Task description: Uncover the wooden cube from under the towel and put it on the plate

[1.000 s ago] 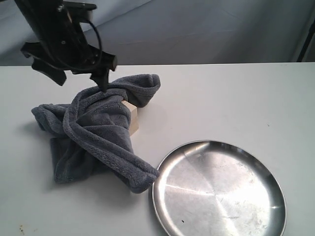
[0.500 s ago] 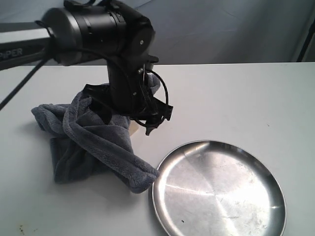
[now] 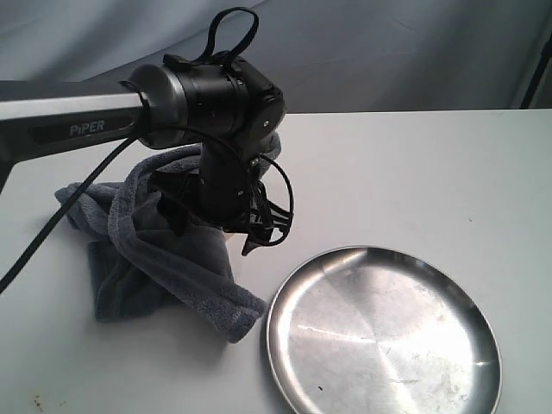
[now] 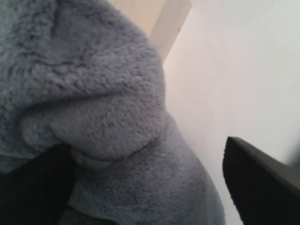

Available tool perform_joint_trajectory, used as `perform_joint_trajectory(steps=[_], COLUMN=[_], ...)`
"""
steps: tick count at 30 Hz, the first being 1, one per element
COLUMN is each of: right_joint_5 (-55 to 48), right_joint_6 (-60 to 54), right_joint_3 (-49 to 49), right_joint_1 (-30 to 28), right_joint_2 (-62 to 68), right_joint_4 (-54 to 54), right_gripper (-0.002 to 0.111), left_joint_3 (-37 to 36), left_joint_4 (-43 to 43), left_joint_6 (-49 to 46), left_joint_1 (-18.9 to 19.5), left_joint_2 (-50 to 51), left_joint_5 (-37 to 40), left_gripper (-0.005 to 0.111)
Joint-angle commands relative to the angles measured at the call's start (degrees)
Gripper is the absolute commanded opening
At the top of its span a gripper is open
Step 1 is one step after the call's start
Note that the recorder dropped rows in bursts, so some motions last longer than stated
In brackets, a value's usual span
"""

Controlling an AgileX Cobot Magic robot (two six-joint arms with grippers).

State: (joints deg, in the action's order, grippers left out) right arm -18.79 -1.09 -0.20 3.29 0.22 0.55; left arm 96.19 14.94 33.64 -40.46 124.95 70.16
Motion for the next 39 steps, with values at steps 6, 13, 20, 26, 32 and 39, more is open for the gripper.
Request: perform_joint_trajectory(steps=[6,13,20,26,32,39], right_joint_5=[0.6,0.6,0.6,0.6,0.6,0.6], right_joint_6=[0.0,0.0,0.0,0.0,0.0,0.0], right_joint_3=[0.2,0.2,0.2,0.2,0.2,0.2], right_joint_1=[0.1,0.1,0.1,0.1,0.1,0.1], right_joint_2=[-0.2,-0.2,-0.2,-0.2,-0.2,-0.2], right_joint_4=[0.0,0.0,0.0,0.0,0.0,0.0], right_gripper=[0.0,0.0,0.0,0.0,0.0,0.0], left_joint_3=[0.2,0.2,0.2,0.2,0.2,0.2], left_joint_4=[0.9,2.6,3.6,3.6,3.5,3.9], left_joint_6=[0.8,0.3,-1.2,-3.7,-6.9,-12.0], left_joint_1=[-0.1,-0.1,-0.1,-0.1,-0.1,1.0], left_joint_2=[0.5,0.4,-2.9,-7.7,-12.1,-15.7], left_joint_5=[-0.2,-0.2,-0.2,-0.2,-0.2,-0.2], left_gripper=[0.041,0.015,0.002,0.002,0.002,0.002])
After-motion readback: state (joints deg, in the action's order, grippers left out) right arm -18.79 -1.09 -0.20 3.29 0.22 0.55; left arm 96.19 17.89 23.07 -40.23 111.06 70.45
